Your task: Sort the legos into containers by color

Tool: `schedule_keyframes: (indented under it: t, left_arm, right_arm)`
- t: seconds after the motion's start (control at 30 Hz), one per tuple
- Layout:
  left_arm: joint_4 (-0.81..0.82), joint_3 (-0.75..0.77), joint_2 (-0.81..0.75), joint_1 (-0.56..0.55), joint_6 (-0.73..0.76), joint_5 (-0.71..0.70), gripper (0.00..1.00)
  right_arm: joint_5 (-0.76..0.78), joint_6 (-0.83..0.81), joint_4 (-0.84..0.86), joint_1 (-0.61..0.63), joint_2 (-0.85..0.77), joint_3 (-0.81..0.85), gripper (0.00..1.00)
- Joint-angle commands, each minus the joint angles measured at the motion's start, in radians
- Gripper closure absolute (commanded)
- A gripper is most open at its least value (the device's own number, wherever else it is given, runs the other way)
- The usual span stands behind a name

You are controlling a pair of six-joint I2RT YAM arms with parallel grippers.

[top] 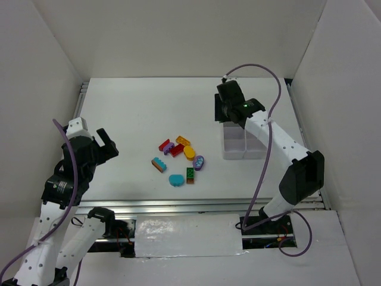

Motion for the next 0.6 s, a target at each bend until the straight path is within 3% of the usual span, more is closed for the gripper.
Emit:
schedule_keyframes:
  t: [0.0, 0.57]
  left_arm:
    - [0.042, 0.004, 0.007, 0.003, 0.021, 0.009, 0.01]
    - [0.044, 0.006, 0.005, 0.003, 0.023, 0.012, 0.0]
  right_arm:
    - [0.073, -0.035, -0.017, -0.056, -0.004, 0.047, 0.99]
    - [0.085, -0.04, 0.056, -0.16, 0.08, 0.034, 0.95]
